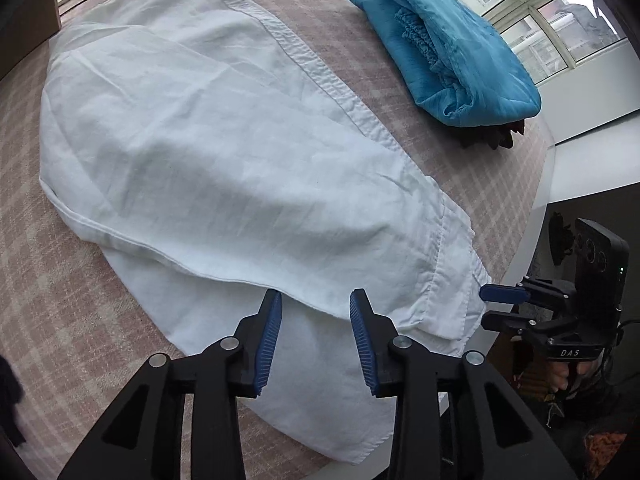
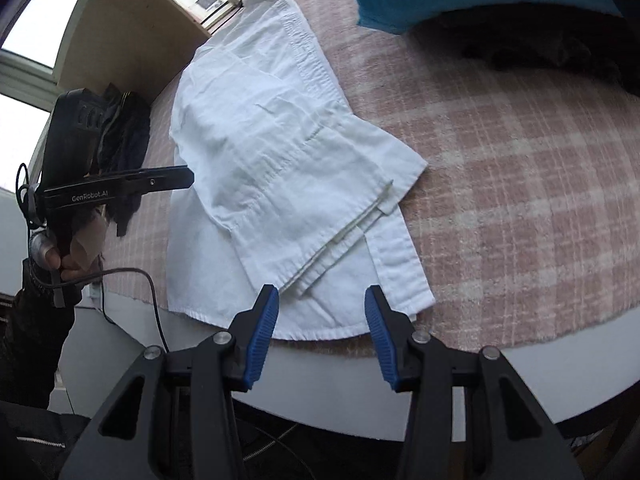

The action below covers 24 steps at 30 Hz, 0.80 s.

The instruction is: Fold clothes

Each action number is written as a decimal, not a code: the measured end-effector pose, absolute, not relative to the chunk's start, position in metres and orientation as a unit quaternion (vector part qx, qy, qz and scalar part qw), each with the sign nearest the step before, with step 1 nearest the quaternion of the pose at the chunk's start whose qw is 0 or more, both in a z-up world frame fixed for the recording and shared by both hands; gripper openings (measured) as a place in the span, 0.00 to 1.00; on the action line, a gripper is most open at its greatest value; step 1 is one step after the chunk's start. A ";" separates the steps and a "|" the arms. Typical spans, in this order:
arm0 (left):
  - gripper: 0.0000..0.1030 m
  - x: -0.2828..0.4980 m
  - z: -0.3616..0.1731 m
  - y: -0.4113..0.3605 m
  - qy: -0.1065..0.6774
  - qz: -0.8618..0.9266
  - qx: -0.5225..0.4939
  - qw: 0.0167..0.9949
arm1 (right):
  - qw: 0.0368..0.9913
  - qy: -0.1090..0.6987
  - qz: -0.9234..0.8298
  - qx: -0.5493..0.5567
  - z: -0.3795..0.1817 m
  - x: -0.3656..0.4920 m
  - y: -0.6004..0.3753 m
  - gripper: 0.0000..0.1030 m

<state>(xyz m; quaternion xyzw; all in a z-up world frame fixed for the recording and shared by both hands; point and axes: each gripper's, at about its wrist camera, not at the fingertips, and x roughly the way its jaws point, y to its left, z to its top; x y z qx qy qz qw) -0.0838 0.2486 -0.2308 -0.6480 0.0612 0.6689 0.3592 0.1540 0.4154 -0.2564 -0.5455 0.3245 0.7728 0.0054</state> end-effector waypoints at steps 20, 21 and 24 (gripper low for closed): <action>0.33 -0.069 -0.238 0.245 0.147 0.656 -0.634 0.382 | 0.066 0.222 0.817 -0.528 -0.240 0.115 0.441 0.29; 0.33 -0.068 -0.238 0.245 0.154 0.660 -0.631 0.379 | 0.059 0.214 0.815 -0.536 -0.244 0.110 0.442 0.29; 0.35 -0.064 -0.242 0.244 0.171 0.661 -0.628 0.375 | 0.031 0.187 0.810 -0.556 -0.251 0.098 0.435 0.27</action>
